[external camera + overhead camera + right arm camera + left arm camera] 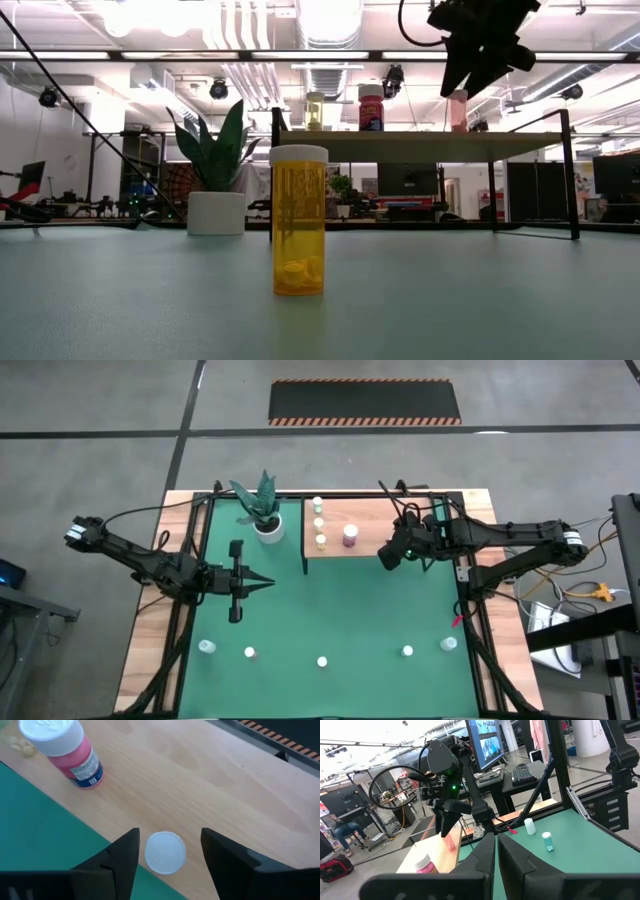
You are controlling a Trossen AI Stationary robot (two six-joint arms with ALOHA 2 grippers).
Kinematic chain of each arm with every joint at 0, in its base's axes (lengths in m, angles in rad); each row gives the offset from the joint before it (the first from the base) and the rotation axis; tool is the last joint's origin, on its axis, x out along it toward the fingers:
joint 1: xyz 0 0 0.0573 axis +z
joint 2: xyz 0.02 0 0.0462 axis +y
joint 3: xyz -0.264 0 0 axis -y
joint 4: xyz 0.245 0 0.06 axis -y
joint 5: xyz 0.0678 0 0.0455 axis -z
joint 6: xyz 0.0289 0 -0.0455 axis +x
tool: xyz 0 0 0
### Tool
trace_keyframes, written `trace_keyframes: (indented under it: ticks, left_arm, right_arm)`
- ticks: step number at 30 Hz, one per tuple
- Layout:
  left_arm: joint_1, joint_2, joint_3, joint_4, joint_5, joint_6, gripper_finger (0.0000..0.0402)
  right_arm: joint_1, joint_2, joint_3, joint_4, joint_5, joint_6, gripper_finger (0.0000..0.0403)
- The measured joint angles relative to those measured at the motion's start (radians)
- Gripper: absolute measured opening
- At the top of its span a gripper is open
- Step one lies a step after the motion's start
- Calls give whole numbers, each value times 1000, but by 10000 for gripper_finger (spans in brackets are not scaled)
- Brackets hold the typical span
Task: Pick and place medicine bottles onto shelf by color
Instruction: Put the blue pill bottle on the shelf
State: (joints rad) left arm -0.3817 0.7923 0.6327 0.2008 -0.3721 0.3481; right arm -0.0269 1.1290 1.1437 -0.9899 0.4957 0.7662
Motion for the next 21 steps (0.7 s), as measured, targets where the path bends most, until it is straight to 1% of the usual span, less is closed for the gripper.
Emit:
trace_keyframes:
  ticks: [8,15,17,21]
  left_arm:
    - [0,0,0,0,0,0,4]
    - [0,0,0,0,0,0,4]
    - [0,0,0,0,0,0,4]
    - [0,0,0,0,0,0,4]
  right_arm:
    - [0,0,38,-3,0,-8,212]
    - [0,-1,110,-9,-2,-39,212]
    - [1,-1,140,-10,-19,-50,212]
    - [14,-1,199,-9,-110,-61,212]
